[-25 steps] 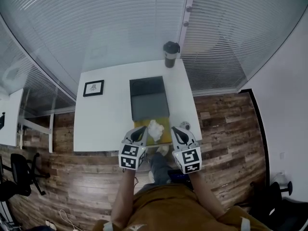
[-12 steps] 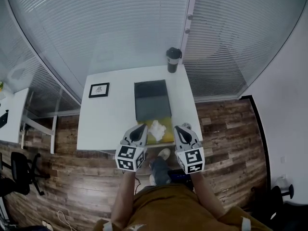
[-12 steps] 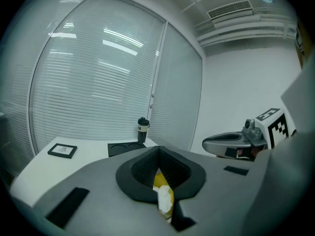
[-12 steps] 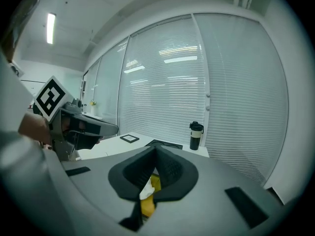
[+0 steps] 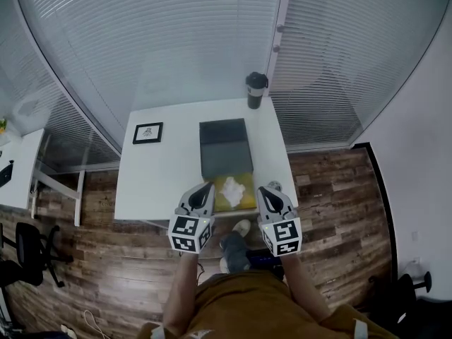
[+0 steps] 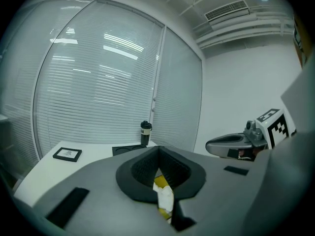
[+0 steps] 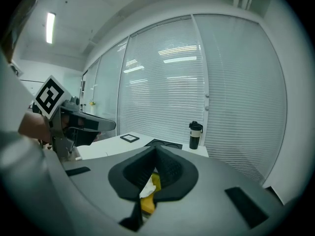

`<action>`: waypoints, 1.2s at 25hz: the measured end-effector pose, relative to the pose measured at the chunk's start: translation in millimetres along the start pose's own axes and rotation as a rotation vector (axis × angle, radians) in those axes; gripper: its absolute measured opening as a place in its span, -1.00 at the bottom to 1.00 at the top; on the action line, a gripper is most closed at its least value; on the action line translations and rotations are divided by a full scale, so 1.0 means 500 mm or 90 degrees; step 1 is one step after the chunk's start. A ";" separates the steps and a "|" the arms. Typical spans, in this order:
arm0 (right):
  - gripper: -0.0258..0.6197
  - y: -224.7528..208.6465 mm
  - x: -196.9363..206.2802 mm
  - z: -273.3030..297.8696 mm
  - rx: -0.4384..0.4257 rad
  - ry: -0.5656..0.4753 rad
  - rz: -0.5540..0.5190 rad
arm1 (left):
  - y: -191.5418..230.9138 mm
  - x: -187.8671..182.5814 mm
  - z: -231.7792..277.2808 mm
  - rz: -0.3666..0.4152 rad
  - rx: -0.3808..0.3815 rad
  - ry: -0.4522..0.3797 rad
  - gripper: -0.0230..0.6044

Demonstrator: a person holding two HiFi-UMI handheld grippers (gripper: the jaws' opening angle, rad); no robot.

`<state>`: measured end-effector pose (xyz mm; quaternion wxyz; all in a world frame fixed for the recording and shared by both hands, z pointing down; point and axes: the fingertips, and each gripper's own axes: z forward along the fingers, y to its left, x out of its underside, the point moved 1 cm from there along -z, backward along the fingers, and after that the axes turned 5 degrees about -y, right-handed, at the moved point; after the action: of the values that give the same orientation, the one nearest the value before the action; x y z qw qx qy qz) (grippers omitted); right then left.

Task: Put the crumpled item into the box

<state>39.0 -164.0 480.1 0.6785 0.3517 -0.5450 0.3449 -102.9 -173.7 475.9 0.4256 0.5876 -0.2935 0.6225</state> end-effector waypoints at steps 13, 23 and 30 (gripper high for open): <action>-0.88 0.019 0.009 0.007 -0.017 0.012 -0.003 | 0.019 0.003 -0.016 -0.015 -0.004 -0.006 -0.85; -0.88 0.021 0.008 0.006 -0.013 0.011 -0.002 | 0.020 0.004 -0.019 -0.023 0.000 -0.010 -0.85; -0.88 0.025 0.006 0.003 -0.010 0.012 -0.003 | 0.021 0.001 -0.024 -0.028 0.002 -0.010 -0.85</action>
<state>28.1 -158.8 484.7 0.6874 0.3443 -0.5403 0.3421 -118.0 -168.2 476.3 0.4359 0.5993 -0.2830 0.6089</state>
